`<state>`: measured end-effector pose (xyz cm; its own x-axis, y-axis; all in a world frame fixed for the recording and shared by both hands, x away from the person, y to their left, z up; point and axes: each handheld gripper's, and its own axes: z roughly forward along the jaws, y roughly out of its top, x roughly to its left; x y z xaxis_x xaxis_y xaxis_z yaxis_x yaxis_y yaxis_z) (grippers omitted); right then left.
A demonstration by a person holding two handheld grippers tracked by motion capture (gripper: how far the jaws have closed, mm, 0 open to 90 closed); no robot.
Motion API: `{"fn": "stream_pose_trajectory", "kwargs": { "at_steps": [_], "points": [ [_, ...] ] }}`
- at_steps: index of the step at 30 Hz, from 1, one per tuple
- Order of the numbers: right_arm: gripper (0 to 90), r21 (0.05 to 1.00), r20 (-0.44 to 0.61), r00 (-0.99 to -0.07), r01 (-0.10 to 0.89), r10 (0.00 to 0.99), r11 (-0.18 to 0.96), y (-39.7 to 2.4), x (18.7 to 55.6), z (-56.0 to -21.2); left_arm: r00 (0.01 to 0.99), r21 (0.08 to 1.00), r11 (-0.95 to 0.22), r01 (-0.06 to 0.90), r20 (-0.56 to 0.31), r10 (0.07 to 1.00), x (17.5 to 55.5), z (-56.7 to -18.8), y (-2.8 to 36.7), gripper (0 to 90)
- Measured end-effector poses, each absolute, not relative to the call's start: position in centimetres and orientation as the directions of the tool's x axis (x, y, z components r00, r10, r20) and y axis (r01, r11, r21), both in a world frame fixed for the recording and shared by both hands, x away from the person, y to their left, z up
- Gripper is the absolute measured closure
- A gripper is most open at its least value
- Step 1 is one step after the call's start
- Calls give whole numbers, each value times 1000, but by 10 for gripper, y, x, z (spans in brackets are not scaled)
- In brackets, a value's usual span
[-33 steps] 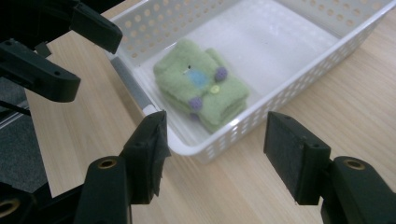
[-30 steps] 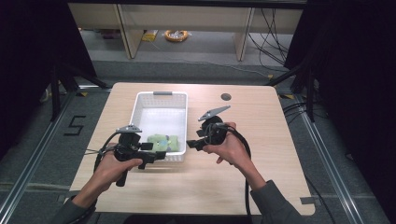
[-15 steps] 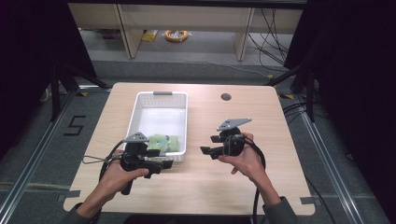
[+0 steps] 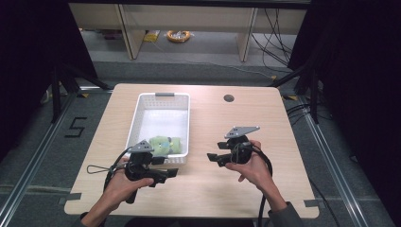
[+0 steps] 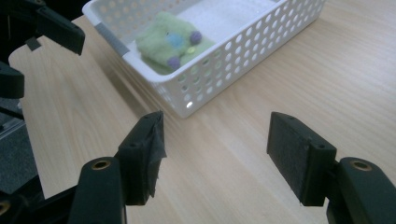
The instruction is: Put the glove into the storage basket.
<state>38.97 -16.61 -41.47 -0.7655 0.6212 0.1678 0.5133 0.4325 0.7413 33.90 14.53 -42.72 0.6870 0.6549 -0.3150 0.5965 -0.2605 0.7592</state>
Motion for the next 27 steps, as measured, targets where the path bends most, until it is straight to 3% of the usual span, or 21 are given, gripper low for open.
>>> {"fn": "stream_pose_trajectory", "kwargs": {
  "at_steps": [27],
  "points": [
    [305, 736, 186, -740, 540, 646, 408, -196, 351, -457, 710, 744, -316, 589, -289, 642, 304, -475, 140, 246]
  ]
}}
